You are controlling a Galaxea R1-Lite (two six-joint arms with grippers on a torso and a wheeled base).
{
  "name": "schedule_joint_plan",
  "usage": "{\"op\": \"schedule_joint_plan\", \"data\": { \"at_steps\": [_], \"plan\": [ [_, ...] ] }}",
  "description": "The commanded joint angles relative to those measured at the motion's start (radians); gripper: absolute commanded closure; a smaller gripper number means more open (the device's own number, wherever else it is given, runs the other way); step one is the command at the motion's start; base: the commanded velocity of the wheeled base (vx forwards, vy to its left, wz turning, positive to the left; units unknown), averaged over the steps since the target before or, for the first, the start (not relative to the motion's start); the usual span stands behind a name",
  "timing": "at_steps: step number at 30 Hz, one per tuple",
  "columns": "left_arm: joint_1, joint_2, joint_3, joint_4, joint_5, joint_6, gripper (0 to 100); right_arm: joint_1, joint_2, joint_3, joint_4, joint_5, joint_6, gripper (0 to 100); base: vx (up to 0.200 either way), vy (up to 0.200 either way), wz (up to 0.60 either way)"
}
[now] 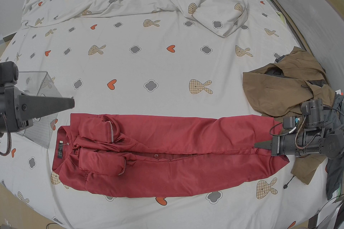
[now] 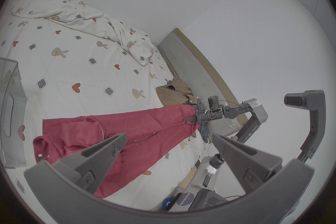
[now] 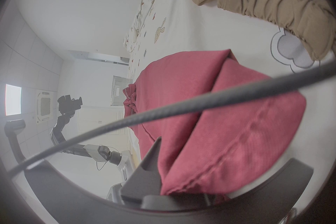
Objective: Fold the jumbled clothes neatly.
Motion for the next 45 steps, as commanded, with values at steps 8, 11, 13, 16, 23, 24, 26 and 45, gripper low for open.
{"op": "schedule_joint_plan", "data": {
  "at_steps": [8, 11, 13, 16, 23, 24, 26, 45],
  "plan": [
    [-0.001, -0.003, 0.067, -0.008, 0.001, 0.122, 0, 0.194, -0.245, -0.160, 0.375, -0.404, 0.013, 100, 0.000, 0.000, 0.00],
    [-0.001, 0.005, 0.069, -0.008, 0.001, 0.122, 0, 0.100, -0.315, -0.156, 0.418, -0.407, -0.048, 100, 0.000, 0.000, 0.00],
    [-0.001, 0.006, 0.069, -0.008, 0.001, 0.124, 0, 0.086, -0.320, -0.156, 0.429, -0.407, -0.054, 100, 0.000, 0.000, 0.00],
    [-0.001, 0.009, 0.069, -0.008, 0.001, 0.122, 0, -0.006, -0.348, -0.142, 0.462, -0.407, -0.094, 100, 0.000, 0.000, 0.00],
    [-0.001, 0.009, 0.069, -0.008, 0.001, 0.122, 0, -0.150, -0.355, -0.087, 0.462, -0.407, -0.162, 100, 0.000, 0.000, 0.00],
    [-0.001, 0.011, 0.067, -0.008, 0.001, 0.121, 0, -0.171, -0.355, -0.077, 0.461, -0.407, -0.169, 100, 0.000, 0.000, 0.00],
    [-0.001, 0.012, 0.067, -0.008, 0.001, 0.121, 0, -0.188, -0.355, -0.074, 0.462, -0.407, -0.174, 100, 0.000, 0.000, 0.00],
    [-0.032, 0.074, 0.024, -0.010, 0.197, -0.051, 0, 0.350, -0.271, -0.386, 0.510, -0.418, 0.168, 100, 0.000, 0.000, 0.00]
  ]
}}
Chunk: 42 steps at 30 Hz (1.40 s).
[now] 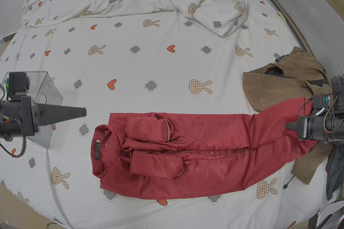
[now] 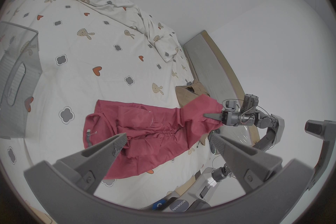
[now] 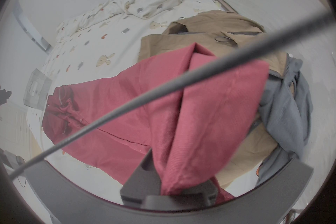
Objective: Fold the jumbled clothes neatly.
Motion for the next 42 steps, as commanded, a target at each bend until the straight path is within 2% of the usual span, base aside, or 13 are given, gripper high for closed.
{"op": "schedule_joint_plan", "data": {
  "at_steps": [1, 3, 7, 11, 20, 26, 34, 42],
  "plan": [
    [-0.035, 0.016, -0.016, -0.004, 0.152, -0.069, 0, 0.325, 0.106, -0.239, 0.067, -0.018, 0.220, 100, 0.000, 0.000, 0.00],
    [-0.045, 0.014, -0.015, -0.004, 0.185, -0.088, 0, 0.367, 0.141, -0.305, 0.107, -0.043, 0.229, 100, 0.000, 0.000, 0.00],
    [-0.055, 0.002, 0.013, -0.002, 0.184, -0.083, 0, 0.413, 0.192, -0.363, 0.134, -0.087, 0.236, 100, 0.000, 0.000, 0.00],
    [-0.078, -0.007, 0.042, -0.020, 0.158, -0.085, 0, 0.465, 0.221, -0.385, 0.143, -0.092, 0.253, 100, 0.000, 0.000, 0.00],
    [-0.091, -0.006, 0.045, -0.030, 0.152, -0.085, 0, 0.580, 0.341, -0.458, 0.196, -0.098, 0.255, 100, 0.000, 0.000, 0.00],
    [-0.091, -0.018, 0.034, -0.030, 0.156, -0.086, 0, 0.615, 0.430, -0.561, 0.237, -0.127, 0.252, 100, 0.000, 0.000, 0.00],
    [-0.091, -0.025, 0.033, -0.030, 0.158, -0.085, 0, 0.697, 0.502, -0.667, 0.277, -0.127, 0.247, 100, 0.000, 0.000, 0.00],
    [-0.091, -0.041, 0.031, -0.030, 0.159, -0.083, 0, 0.730, 0.618, -0.731, 0.285, -0.126, 0.223, 100, 0.000, 0.000, 0.00]
  ]
}}
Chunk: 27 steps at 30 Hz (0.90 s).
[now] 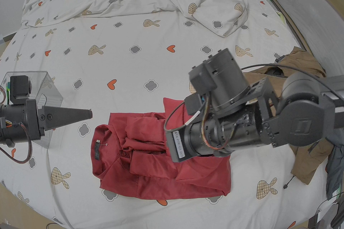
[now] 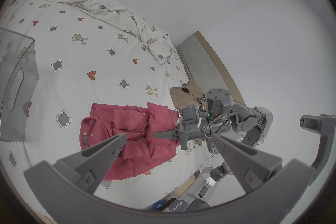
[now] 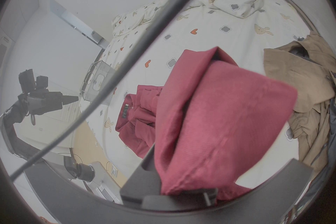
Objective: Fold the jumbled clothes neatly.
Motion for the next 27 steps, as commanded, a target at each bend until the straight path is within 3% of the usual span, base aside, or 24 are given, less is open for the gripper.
{"op": "schedule_joint_plan", "data": {
  "at_steps": [1, 6, 13, 27],
  "plan": [
    [0.000, -0.013, -0.001, 0.000, 0.000, 0.001, 0, 0.027, 0.098, -0.040, 0.001, -0.002, -0.007, 100, 0.000, 0.000, 0.00],
    [0.000, -0.013, -0.001, 0.000, 0.000, 0.002, 0, 0.021, 0.182, -0.135, 0.007, -0.008, -0.013, 100, 0.000, 0.000, 0.00],
    [0.000, -0.017, -0.002, 0.000, 0.000, 0.002, 0, -0.004, 0.254, -0.319, 0.127, -0.006, -0.016, 100, 0.000, 0.000, 0.00],
    [0.000, -0.017, 0.025, -0.023, -0.001, -0.038, 0, -0.013, 0.221, -0.296, 0.132, -0.005, -0.008, 100, 0.000, 0.000, 0.00]
  ]
}}
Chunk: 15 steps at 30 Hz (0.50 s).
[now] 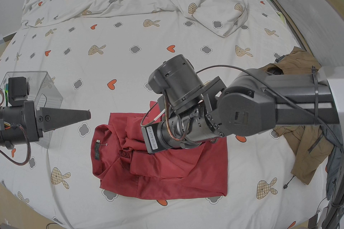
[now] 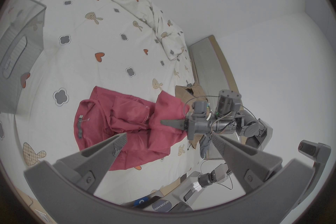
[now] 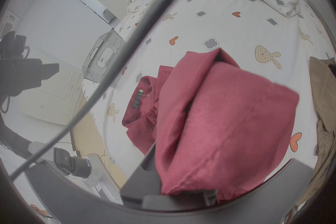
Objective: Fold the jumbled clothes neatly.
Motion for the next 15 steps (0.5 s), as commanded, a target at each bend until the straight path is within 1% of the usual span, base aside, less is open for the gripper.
{"op": "schedule_joint_plan", "data": {
  "at_steps": [1, 5, 8, 15],
  "plan": [
    [-0.001, 0.002, 0.001, -0.004, -0.001, -0.044, 0, -0.016, -0.044, 0.030, 0.000, -0.001, -0.001, 100, 0.000, 0.000, 0.00],
    [-0.005, 0.032, -0.011, 0.003, -0.001, -0.087, 0, -0.031, -0.085, 0.063, -0.003, 0.001, 0.000, 100, 0.000, 0.000, 0.00],
    [-0.003, 0.083, -0.017, 0.000, 0.004, -0.144, 0, -0.052, -0.107, 0.071, -0.003, 0.004, -0.001, 100, 0.000, 0.000, 0.00],
    [-0.003, 0.077, 0.009, -0.018, 0.004, -0.156, 0, -0.063, -0.105, 0.069, -0.003, 0.004, -0.001, 100, 0.000, 0.000, 0.00]
  ]
}}
